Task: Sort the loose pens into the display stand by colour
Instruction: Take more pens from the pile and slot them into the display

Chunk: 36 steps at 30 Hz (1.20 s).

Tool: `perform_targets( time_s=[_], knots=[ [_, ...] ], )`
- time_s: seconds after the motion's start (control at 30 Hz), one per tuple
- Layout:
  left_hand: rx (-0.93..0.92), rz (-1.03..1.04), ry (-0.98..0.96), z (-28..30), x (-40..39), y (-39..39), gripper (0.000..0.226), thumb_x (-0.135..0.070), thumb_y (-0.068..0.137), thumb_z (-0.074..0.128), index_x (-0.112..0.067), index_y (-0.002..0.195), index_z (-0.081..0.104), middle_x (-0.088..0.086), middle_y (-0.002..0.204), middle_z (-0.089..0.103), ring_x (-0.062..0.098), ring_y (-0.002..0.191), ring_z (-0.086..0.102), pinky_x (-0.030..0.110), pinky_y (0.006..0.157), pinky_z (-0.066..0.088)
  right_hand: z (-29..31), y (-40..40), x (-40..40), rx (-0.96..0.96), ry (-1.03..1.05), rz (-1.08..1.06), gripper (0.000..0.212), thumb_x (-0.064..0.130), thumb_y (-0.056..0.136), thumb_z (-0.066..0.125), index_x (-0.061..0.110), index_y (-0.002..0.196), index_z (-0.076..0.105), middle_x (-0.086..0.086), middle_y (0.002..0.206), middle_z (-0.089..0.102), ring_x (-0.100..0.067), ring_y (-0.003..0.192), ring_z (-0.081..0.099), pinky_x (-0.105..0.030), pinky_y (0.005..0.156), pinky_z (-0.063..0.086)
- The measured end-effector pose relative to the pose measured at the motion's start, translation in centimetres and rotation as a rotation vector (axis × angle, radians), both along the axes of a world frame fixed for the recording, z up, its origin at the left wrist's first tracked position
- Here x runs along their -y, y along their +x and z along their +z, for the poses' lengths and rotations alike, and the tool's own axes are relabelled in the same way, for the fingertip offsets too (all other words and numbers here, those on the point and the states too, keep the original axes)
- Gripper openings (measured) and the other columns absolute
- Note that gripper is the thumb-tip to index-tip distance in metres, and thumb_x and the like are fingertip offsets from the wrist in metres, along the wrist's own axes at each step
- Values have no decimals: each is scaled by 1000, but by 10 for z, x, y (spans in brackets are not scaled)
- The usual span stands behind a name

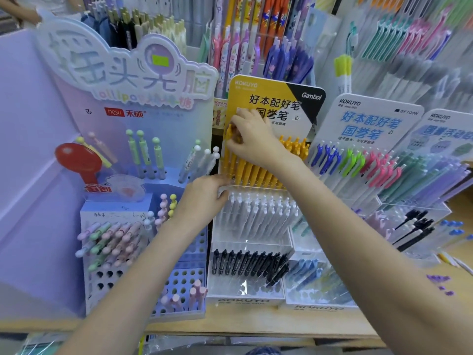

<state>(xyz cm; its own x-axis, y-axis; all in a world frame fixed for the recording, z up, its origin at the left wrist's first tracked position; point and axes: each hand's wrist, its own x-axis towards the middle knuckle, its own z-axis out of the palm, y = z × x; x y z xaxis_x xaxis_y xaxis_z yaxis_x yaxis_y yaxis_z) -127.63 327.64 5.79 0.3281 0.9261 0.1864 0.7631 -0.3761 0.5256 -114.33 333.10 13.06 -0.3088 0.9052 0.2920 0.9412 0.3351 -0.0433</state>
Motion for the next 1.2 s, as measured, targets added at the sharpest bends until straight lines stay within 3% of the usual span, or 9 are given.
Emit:
perform_targets(
  time_s=[0.27,0.33,0.43,0.63,0.77,1.03,1.2],
  knots=[
    [17,-20,14,-3,-3,-2,33,-16,92,52,-19,124,60,-3,136,52,15,126,47,27,94,39,8,3,-6,-117,-78,32,27,28,95,48,6,101,65,-13,118,54,-29,110,46,-49,93,37],
    [25,-21,20,-4,-3,-2,33,-16,92,52,-19,124,60,-3,136,52,15,126,47,26,94,38,6,2,-6,-113,-53,5,28,29,95,50,9,106,65,-13,125,53,-29,115,43,-45,95,35],
    [39,-14,30,-4,-2,-2,33,-14,92,53,-18,123,61,-3,134,54,16,123,50,27,92,40,-4,2,-5,-123,96,-86,25,30,92,55,13,107,65,-7,116,52,-24,115,41,-38,93,27],
    [76,14,48,-7,0,3,31,-8,88,55,-16,115,66,5,119,65,25,111,57,36,88,46,-21,-4,-3,-142,233,-192,23,30,90,55,12,99,66,-6,115,49,-24,113,40,-36,87,25],
    [99,25,51,-6,1,3,32,-10,88,57,-17,118,64,0,126,61,19,117,54,26,91,41,-22,-2,-3,-175,229,-202,22,30,89,55,12,96,67,-6,114,47,-25,114,38,-36,87,26],
    [64,68,70,-5,3,8,33,-8,87,55,-17,117,65,4,113,67,25,98,61,23,66,34,-26,-16,-1,-146,319,-302,25,30,83,52,8,90,62,-10,118,48,-28,114,39,-37,83,26],
    [121,68,74,-7,3,7,31,-7,86,56,-16,115,66,4,112,68,25,103,60,28,78,43,-28,-13,-2,-115,335,-268,32,39,87,55,9,96,62,-10,118,50,-29,113,42,-39,86,29]
  ],
)
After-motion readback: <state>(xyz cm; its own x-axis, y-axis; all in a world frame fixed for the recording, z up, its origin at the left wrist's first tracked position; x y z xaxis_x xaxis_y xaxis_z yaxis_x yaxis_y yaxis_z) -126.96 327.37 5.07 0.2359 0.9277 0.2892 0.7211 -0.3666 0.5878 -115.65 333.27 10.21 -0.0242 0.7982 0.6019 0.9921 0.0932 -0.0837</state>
